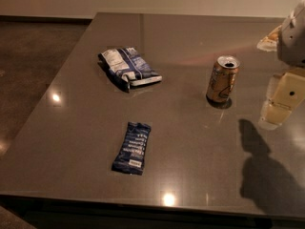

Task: Pick blue chip bag

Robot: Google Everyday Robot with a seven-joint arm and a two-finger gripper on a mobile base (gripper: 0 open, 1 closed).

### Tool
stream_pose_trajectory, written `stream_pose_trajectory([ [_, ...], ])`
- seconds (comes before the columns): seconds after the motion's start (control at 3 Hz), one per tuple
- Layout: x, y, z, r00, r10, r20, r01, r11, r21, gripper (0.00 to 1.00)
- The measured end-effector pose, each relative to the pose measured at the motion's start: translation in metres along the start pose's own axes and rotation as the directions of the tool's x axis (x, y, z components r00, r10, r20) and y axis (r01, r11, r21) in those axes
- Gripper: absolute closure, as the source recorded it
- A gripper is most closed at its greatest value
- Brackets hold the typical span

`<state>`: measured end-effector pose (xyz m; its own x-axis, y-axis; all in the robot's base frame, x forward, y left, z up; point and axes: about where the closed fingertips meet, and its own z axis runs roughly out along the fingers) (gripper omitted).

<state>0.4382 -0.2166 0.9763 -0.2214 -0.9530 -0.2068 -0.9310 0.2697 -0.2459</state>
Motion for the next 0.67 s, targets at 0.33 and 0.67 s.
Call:
stream_pose_trajectory([
  [0.33,0.0,0.0,0.0,1.0,0.0,0.0,0.0,1.0,0.0,0.0],
  [0.67,-0.0041,-0.0011,-0.0004,1.0,0.004,0.006,-0.004,0.9999,0.014,0.0],
])
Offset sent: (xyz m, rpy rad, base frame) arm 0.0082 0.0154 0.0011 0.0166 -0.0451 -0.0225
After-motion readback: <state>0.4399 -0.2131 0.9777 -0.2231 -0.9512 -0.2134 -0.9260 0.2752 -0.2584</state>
